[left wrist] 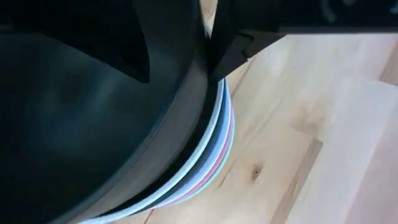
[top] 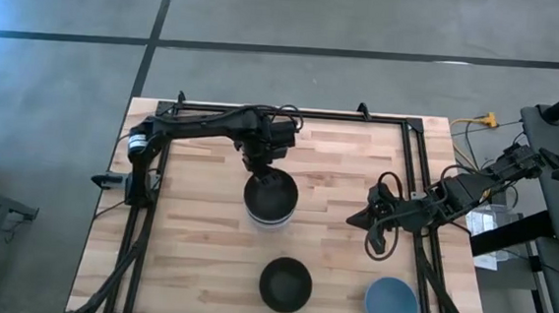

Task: Nest bowls inside each other
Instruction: Stack the left black bowl on top of the white bowl

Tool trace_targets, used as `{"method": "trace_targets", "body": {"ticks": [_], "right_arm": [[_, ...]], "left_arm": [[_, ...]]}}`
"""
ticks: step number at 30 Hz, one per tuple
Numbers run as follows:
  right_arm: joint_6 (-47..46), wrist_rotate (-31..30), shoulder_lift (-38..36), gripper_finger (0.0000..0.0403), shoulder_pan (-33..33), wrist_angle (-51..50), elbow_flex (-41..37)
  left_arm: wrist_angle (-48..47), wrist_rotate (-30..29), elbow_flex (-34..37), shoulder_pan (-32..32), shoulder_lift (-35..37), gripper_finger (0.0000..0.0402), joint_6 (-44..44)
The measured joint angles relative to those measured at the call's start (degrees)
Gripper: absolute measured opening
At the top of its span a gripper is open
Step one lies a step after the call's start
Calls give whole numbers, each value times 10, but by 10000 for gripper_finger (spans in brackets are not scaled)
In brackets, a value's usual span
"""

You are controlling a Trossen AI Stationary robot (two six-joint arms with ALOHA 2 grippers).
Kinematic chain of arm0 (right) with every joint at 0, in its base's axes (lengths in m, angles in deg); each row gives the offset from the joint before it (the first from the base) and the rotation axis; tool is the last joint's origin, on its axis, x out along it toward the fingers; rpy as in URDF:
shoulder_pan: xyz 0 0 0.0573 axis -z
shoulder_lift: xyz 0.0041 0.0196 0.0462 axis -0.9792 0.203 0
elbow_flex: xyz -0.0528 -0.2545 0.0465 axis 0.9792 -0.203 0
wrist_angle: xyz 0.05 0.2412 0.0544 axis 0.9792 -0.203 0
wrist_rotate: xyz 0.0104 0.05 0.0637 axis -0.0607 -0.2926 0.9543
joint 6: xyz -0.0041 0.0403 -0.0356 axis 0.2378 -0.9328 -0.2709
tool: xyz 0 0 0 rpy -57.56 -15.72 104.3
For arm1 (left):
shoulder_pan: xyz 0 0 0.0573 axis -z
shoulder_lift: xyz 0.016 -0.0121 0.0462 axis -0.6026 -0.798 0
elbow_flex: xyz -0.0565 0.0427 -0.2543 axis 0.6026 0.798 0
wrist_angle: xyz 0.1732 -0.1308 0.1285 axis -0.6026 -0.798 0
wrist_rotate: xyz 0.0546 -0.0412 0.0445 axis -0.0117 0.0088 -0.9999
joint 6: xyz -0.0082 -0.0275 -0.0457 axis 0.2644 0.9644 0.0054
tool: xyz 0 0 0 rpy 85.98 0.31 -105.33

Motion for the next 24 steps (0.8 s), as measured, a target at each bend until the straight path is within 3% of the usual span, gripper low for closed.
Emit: {"method": "trace_targets", "body": {"ticks": [8,19,24], "right_arm": [[0,-2,0,9,0,3,0],[0,-5,0,9,0,8,0],[0,-8,0,9,0,16,0]], "left_arm": [[-1,-35,-18,-2,27,165,0],[-1,-31,-38,-3,39,164,-3],[-1,-26,-38,-3,40,133,-15]]}}
